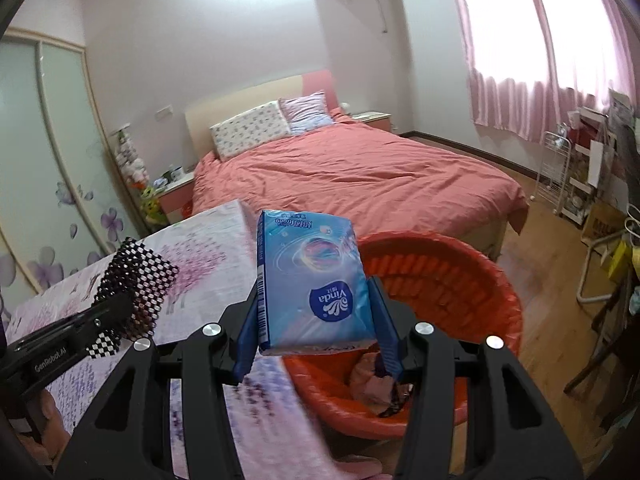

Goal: Collect trash
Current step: 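Carry the mesh pad and tissue pack over the basket and open both tools, then reach the left tool to the light-blue tube while the right tool moves toward the brown scrunchie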

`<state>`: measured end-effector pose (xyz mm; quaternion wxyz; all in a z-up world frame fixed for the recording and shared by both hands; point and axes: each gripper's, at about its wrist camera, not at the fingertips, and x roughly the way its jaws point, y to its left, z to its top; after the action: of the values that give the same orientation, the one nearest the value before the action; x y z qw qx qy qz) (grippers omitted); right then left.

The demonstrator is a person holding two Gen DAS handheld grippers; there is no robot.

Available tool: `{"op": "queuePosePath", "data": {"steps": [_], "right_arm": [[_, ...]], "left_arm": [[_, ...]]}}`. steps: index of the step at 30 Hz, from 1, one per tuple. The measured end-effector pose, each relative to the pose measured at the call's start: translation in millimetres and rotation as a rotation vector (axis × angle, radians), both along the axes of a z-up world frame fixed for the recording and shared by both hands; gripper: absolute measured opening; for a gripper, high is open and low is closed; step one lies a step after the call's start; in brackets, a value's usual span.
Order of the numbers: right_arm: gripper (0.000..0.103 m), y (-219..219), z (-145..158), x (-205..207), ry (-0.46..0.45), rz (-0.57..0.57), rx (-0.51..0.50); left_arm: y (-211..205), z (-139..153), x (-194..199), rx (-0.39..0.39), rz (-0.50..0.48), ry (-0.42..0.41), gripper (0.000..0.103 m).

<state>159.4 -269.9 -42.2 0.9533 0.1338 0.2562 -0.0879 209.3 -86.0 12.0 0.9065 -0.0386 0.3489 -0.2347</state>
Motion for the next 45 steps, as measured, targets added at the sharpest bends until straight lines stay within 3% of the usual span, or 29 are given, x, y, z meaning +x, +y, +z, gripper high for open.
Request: {"op": "queuePosePath", "data": {"steps": [16,19,21,23,35,45], "right_arm": [[0.051,-81.1,-32.8,11.0,0.006,-0.110,0.100],[0.054,-89.3,-37.2,12.5,0.003,-0.111,0.123],[0.062,-95.1,-40.9,13.1,-0.004,-0.121,0.138],[0.068,-98.0,-43.7,13.2,-0.003,-0.125,0.150],[0.068,-83.6,-45.6,17.9,0.042,-0.115,0.097],[0.068,-33.1,-39.9,28.0,0.075,-0.008,0.042]], "left_arm": [[-126.7,-39.0,39.5,-0.001,-0.205,0.064,0.017],[-135.4,-50.2,45.8,0.011,-0.194,0.090,0.027],[-136.7,-55.8,50.1,0.020,-0.178,0.102,0.037],[-135.6,-61.8,54.3,0.024,-0.168,0.114,0.039],[-80.4,-67.7,65.7,0.126,-0.048,0.082,0.050],[18.7,-59.3,70.2,0.201,0.105,0.044,0.053]]}}
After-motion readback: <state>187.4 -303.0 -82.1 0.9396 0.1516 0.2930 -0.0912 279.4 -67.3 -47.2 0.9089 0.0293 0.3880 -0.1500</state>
